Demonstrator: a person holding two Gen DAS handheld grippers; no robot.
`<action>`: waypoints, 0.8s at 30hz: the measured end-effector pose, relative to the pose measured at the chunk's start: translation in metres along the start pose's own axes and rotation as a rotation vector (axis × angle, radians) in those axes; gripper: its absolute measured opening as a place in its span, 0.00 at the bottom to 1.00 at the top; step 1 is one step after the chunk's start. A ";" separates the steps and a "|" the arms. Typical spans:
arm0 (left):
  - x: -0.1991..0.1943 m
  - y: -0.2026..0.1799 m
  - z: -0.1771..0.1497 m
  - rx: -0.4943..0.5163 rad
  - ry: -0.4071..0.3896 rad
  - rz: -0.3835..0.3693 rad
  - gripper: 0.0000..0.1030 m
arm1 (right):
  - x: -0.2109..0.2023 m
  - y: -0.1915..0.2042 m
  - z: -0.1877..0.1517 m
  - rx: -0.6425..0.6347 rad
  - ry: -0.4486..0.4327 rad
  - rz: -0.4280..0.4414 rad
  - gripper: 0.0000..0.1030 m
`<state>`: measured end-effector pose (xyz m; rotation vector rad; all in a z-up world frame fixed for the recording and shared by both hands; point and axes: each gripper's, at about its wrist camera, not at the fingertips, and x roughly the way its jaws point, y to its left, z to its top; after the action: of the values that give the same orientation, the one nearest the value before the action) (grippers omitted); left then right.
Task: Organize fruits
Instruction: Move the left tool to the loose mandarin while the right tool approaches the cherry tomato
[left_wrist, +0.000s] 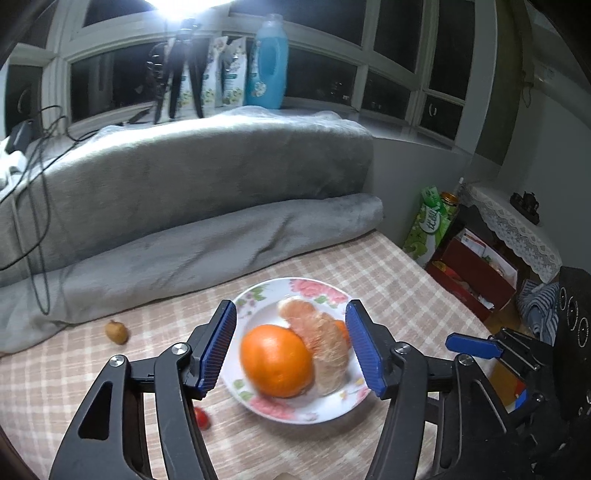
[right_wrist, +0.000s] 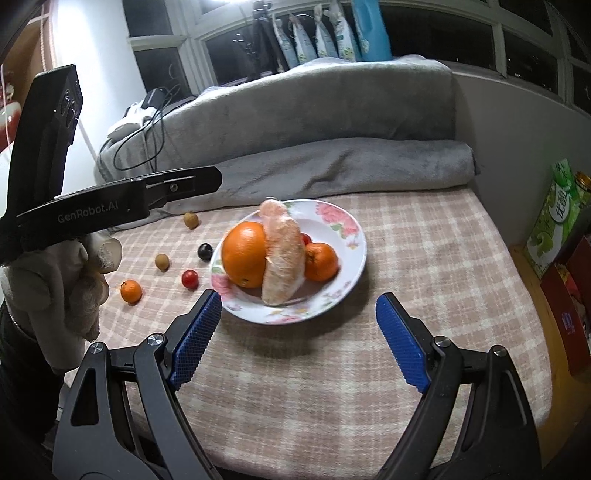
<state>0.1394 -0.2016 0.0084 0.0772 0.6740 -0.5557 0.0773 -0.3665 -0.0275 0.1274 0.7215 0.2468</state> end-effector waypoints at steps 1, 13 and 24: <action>-0.003 0.005 -0.001 -0.006 -0.003 0.007 0.61 | 0.000 0.004 0.001 -0.009 -0.003 0.005 0.86; -0.033 0.064 -0.012 -0.075 -0.038 0.106 0.61 | 0.009 0.040 0.012 -0.101 -0.030 0.047 0.86; -0.061 0.130 -0.048 -0.156 -0.015 0.182 0.61 | 0.028 0.079 0.021 -0.213 -0.012 0.130 0.86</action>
<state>0.1393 -0.0514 -0.0056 -0.0115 0.6857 -0.3270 0.0973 -0.2836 -0.0143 -0.0275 0.6719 0.4451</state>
